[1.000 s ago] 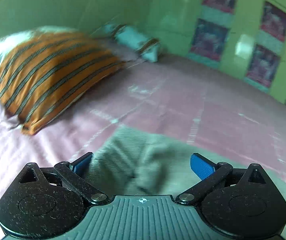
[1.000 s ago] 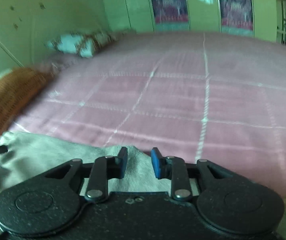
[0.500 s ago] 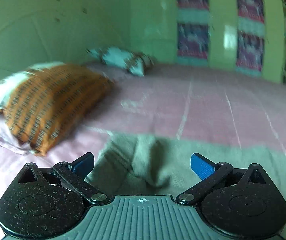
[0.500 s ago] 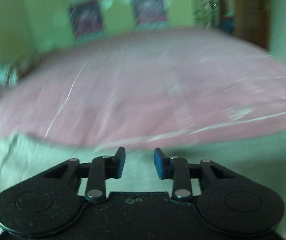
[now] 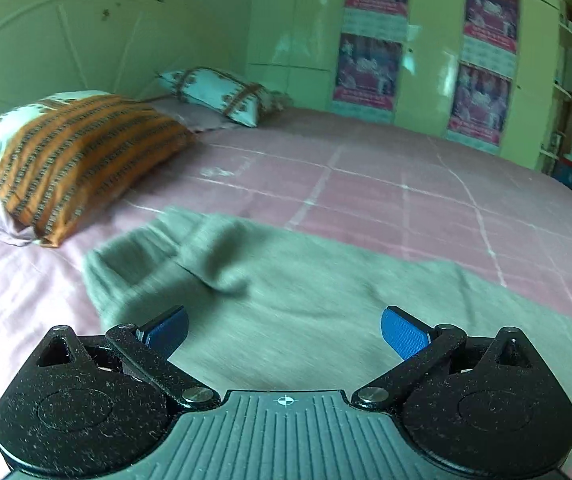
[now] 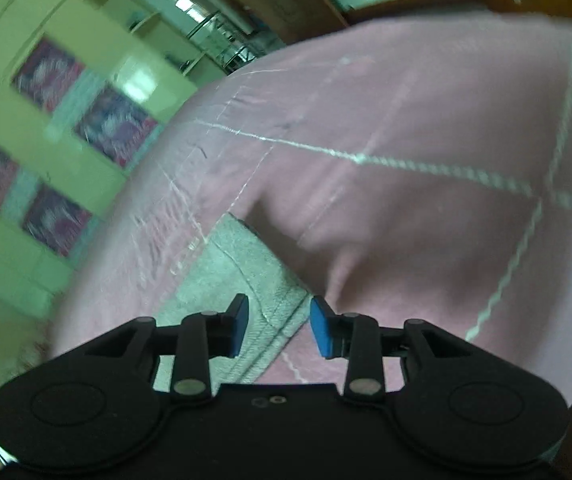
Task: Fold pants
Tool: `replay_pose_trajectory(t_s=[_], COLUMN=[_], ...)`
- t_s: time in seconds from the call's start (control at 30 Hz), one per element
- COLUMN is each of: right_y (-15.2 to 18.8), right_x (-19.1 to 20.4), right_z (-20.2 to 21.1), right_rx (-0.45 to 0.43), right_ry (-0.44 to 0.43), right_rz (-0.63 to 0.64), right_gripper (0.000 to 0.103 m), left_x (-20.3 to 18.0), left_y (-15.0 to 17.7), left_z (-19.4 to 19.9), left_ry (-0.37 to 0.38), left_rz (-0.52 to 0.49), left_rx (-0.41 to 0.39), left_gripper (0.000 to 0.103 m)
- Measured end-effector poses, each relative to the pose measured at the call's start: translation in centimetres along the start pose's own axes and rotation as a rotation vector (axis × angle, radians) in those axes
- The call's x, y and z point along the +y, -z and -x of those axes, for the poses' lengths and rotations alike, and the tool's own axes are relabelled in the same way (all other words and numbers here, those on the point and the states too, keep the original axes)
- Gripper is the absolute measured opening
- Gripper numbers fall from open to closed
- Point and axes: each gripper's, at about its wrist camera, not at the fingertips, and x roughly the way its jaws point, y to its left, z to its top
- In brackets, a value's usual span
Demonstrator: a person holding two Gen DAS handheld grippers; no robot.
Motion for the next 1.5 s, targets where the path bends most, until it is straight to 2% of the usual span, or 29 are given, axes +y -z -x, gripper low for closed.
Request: replay_pose_trajectory(t_s=[0.1,0.17,0.23,0.3,0.4,0.43,0.47,0.57,0.7,0.73,0.83,0.9,0.97,1.0,1.03,1.07,1.1,1.13,1.23,1.37,1.43,1.5], right_y=[-0.2,-0.2,-0.8,-0.9,-0.9,-0.8,-0.6,-0.2,0.0,0.0,0.1,0.0,0.4,0.6,0.8,0.8,0.4,0.2,0.5,0.5,0.5,0.6], right_x=[0.0,0.6,0.2,0.7,0.3,-0.1,-0.6,-1.4,-1.0,-0.8,-0.4,0.2,1.7,1.8,1.1,-0.2,-1.2,-1.1,0.0,-1.3,-2.1,-2.8], right_z=[-1.0,-2.3,-2.4,-1.9,-0.4,-0.1,0.0,-0.9,-2.3,-2.8,-3.3,-2.0,0.9,1.2,0.4,-1.2,-1.8,-2.0,-1.5,0.5,1.1,1.0], right_rx=[0.023,0.052,0.065,0.037,0.005,0.002,0.024,0.089,0.086,0.090,0.097,0.079,-0.005,-0.012,0.011,0.077,0.096,0.098,0.095,0.058,0.050,0.069], right_ry=[-0.060,-0.005,0.014,0.002,0.026,0.052,0.054,-0.012,-0.031,-0.016,0.013,0.000,-0.076,-0.055,0.005,0.068,0.049,0.032,0.033,-0.031,-0.061,-0.077], right_rz=[-0.031,-0.019,-0.014,0.021,0.041,0.034,0.008,-0.058,-0.085,-0.080,-0.051,-0.013,0.083,0.102,0.093,0.035,-0.028,-0.031,0.039,-0.075,-0.110,-0.137], right_gripper=[0.023,0.022,0.021,0.000,0.000,0.001,0.013,0.035,0.036,0.032,0.011,0.007,0.007,0.007,0.007,0.006,0.006,0.007,0.018,0.027,0.030,0.030], left_x=[-1.5,-2.2,-2.9,-3.3,-3.7,-3.9,-4.0,-5.1,-6.6,-6.9,-7.9,-8.8,-9.8,-10.6,-11.6,-12.9,-14.2,-15.8,-21.2,-28.1,-31.0,-33.3], left_y=[0.3,0.3,0.2,0.2,0.4,0.5,0.7,1.4,2.1,2.2,2.5,2.5,2.5,2.6,2.7,2.8,3.0,3.2,4.2,6.2,7.7,9.5], left_z=[0.6,1.0,1.2,1.4,1.5,1.4,1.4,1.0,1.3,1.4,1.8,2.3,3.0,3.2,3.3,3.5,3.8,4.2,5.4,6.7,7.0,5.9], left_ry=[0.017,0.025,0.032,0.036,0.044,0.051,0.055,0.068,0.092,0.095,0.111,0.125,0.136,0.150,0.168,0.185,0.211,0.246,0.345,0.455,0.452,0.410], left_rz=[-0.024,-0.031,-0.038,-0.046,-0.051,-0.052,-0.055,-0.078,-0.090,-0.091,-0.093,-0.097,-0.100,-0.104,-0.111,-0.119,-0.127,-0.140,-0.191,-0.265,-0.325,-0.397], left_rx=[0.008,0.010,0.012,0.013,0.024,0.031,0.037,0.062,0.081,0.084,0.089,0.088,0.076,0.078,0.081,0.085,0.088,0.087,0.084,0.104,0.107,0.214], left_gripper=[0.102,0.102,0.102,0.102,0.102,0.102,0.102,0.102,0.102,0.102,0.102,0.102,0.102,0.102,0.102,0.102,0.102,0.102,0.102,0.102,0.102,0.102])
